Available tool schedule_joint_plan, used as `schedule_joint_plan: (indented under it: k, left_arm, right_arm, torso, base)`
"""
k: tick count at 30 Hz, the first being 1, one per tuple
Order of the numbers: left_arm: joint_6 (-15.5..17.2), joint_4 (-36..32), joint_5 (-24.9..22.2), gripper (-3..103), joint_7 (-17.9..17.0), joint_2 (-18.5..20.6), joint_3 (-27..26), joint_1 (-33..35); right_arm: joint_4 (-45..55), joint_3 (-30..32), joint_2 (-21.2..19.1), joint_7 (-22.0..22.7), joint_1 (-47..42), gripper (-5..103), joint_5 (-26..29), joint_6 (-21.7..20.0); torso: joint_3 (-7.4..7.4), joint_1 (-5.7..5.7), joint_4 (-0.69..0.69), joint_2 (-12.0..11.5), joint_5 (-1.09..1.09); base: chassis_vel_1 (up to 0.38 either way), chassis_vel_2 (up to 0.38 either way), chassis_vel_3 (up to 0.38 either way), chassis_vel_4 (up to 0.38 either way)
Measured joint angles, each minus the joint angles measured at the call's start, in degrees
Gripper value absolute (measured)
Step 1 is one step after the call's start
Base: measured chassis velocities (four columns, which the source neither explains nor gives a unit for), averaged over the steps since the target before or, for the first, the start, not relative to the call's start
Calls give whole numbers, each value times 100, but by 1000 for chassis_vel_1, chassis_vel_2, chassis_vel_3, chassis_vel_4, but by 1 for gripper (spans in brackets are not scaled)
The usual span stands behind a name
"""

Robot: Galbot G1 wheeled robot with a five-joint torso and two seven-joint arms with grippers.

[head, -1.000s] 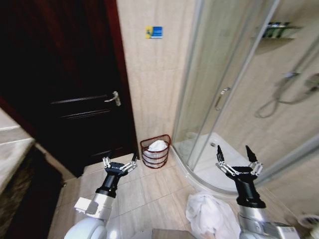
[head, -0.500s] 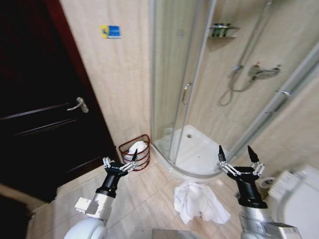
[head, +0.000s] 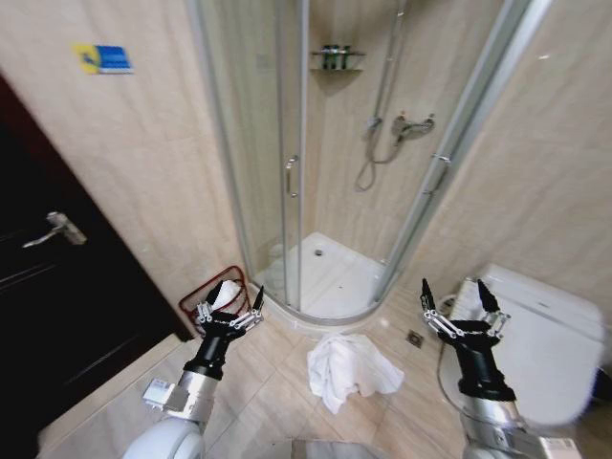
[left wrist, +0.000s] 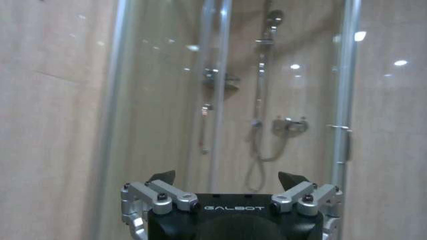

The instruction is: Discard the used towel into the hamper.

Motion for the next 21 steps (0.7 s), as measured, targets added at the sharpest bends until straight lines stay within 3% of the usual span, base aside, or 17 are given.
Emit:
schedule_joint_plan:
  k: [21]
  left_arm:
    - [0,0,0,100,0,0,0,0]
  right_arm:
    - [-40,23,19,0,3,100,14,60]
  torso:
    - [0,0,-1,0,1]
  base:
    - [-124,-124,-127,-129]
